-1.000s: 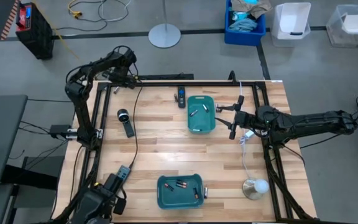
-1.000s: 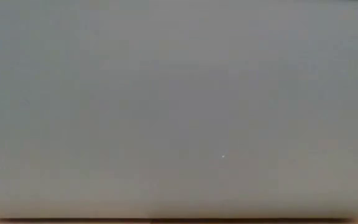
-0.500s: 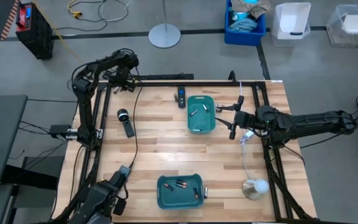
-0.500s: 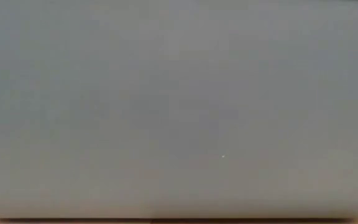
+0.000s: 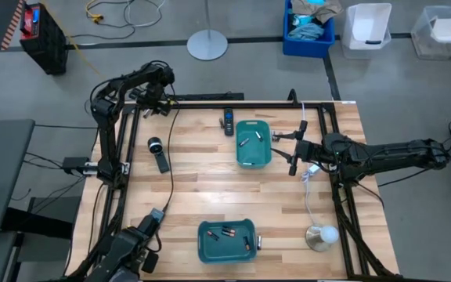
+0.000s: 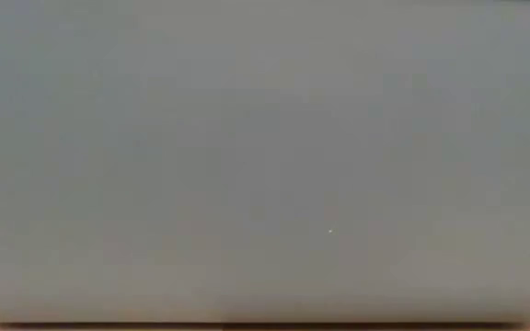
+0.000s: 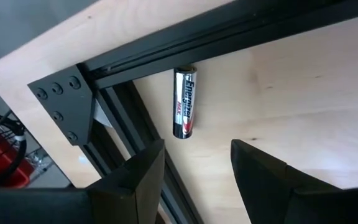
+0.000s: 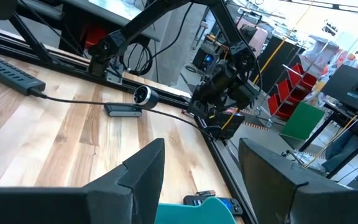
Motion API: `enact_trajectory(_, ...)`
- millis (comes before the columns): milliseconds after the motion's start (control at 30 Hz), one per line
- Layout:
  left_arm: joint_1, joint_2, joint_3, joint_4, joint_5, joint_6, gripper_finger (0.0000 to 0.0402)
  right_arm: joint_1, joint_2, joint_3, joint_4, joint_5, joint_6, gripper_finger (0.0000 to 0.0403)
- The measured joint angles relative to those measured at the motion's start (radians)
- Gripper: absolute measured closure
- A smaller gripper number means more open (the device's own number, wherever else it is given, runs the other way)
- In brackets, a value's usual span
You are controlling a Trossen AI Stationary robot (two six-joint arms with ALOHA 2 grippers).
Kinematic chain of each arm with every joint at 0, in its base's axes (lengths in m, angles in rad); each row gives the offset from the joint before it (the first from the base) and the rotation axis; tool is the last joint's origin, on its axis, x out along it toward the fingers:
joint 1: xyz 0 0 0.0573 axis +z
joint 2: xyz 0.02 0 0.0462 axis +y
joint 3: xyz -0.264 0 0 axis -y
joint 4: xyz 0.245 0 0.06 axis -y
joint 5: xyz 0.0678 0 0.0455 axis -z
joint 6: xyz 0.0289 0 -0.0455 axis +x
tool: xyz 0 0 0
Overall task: Sort batteries
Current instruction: Put the silver battery into the light blue bin
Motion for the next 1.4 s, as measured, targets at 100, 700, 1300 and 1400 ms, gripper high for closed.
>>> enact_trajectory(100, 0.0, 0.0, 0.0, 0.002, 0.005, 0.002, 0.0223, 0.0, 0.0, 0.0, 0.0, 0.0, 0.0, 0.0182)
enact_trajectory(700, -0.093, -0.135, -0.174, 0.281, -0.181, -0.005, 0.0223, 0.0, 0.0, 0.0, -0.006, 0.0, -0.003, 0.0182)
enact_trajectory(1300, -0.044, -0.352, -0.64, 0.921, -0.057, -0.187, 0.0271, -0.003, 0.0, 0.0, 0.022, 0.0, -0.045, 0.0182)
enact_trajectory(1400, -0.018, -0.353, -0.652, 0.956, -0.057, -0.184, 0.0275, -0.003, 0.0, 0.0, 0.023, 0.0, -0.039, 0.0182)
